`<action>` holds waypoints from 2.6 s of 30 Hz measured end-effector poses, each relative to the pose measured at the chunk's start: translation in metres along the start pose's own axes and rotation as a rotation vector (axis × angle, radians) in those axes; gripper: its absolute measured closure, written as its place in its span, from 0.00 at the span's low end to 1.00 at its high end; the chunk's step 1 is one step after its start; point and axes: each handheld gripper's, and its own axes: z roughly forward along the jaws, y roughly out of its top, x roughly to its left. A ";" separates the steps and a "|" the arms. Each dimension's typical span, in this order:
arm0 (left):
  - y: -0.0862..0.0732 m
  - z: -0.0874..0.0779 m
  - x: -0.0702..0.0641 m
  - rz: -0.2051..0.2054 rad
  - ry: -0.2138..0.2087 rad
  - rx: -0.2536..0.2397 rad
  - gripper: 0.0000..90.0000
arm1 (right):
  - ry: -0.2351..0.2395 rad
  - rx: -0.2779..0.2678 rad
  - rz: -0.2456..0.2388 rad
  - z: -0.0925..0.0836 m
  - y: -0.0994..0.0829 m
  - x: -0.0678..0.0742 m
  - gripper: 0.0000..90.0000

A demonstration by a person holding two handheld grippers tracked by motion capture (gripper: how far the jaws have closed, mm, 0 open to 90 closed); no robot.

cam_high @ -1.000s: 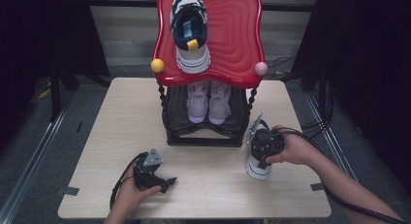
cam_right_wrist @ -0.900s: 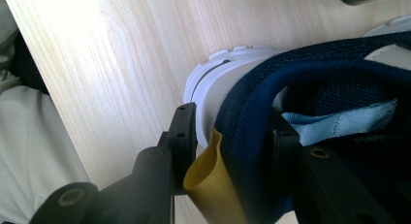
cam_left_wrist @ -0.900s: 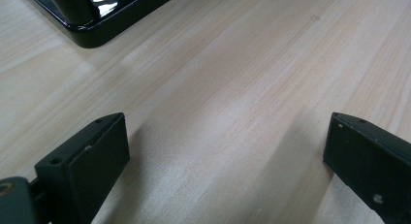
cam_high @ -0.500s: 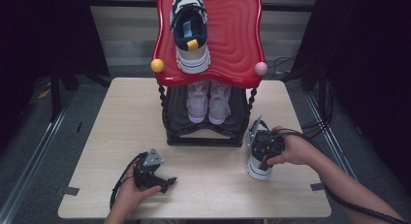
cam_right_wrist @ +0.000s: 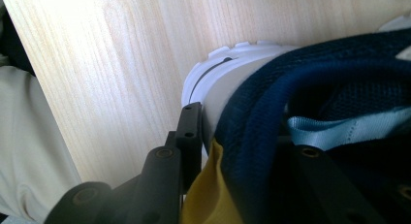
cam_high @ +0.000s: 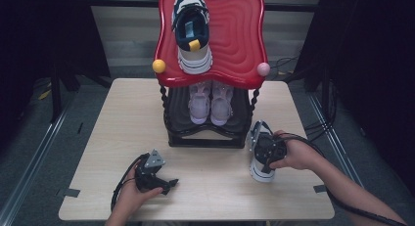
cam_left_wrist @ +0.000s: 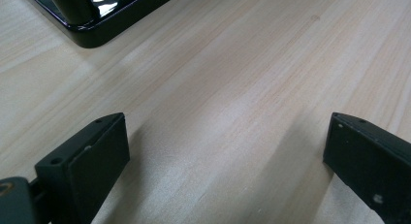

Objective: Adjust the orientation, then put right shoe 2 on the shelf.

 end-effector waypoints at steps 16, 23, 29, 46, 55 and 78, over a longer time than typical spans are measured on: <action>0.000 0.000 0.000 0.000 0.000 0.000 0.02 | -0.024 -0.009 0.008 -0.010 -0.006 0.002 0.78; 0.000 0.000 0.000 0.000 -0.001 0.004 0.02 | -0.045 -0.007 0.003 -0.020 -0.006 0.003 0.78; 0.000 0.000 0.000 0.001 -0.001 0.004 0.02 | -0.056 -0.007 -0.006 -0.029 -0.006 0.005 0.78; 0.000 0.000 0.000 0.000 -0.002 0.004 0.02 | -0.069 -0.014 -0.010 -0.057 -0.008 0.011 0.78; 0.000 0.000 0.000 0.001 -0.002 0.004 0.02 | -0.077 -0.003 -0.014 -0.082 -0.007 0.017 0.78; 0.000 -0.001 0.000 0.007 -0.004 0.010 0.02 | -0.143 -0.019 -0.015 -0.151 -0.009 0.021 0.78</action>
